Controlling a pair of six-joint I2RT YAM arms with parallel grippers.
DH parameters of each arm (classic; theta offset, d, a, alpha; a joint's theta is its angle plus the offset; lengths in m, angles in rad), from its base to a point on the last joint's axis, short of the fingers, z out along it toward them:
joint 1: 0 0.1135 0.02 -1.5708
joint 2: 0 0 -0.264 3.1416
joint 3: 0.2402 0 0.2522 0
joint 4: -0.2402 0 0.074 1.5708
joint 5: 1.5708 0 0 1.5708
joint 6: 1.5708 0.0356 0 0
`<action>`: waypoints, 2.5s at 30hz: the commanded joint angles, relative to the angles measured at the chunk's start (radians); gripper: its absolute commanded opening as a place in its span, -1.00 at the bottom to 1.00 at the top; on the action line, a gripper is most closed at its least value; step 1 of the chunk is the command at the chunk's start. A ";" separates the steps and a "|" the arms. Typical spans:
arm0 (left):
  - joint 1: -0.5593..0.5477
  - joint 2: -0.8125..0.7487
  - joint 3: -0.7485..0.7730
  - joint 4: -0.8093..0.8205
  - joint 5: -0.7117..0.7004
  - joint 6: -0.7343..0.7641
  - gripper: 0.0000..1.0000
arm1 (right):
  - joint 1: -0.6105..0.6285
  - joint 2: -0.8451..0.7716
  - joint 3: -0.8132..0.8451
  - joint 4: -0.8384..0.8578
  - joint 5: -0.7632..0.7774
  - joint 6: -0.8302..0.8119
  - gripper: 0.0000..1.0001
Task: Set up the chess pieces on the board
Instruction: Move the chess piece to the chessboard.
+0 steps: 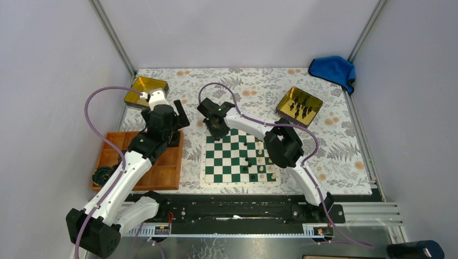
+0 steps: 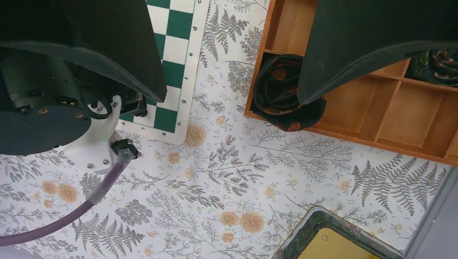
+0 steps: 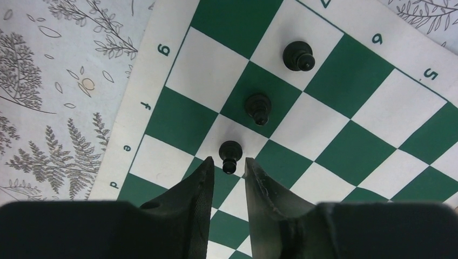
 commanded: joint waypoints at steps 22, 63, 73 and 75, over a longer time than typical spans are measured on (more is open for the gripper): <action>0.004 0.108 0.050 0.011 0.060 -0.013 0.97 | -0.098 -0.505 -0.558 0.210 0.118 0.049 0.00; 0.002 0.169 0.063 -0.021 0.057 -0.036 0.97 | -0.172 -0.442 -0.693 0.362 -0.011 0.052 -0.37; 0.002 0.170 0.060 -0.017 0.059 -0.041 0.97 | -0.174 -0.442 -0.683 0.339 -0.007 0.041 -0.80; 0.002 0.165 0.061 -0.016 0.059 -0.041 0.98 | -0.174 -0.446 -0.673 0.325 -0.003 0.034 -0.83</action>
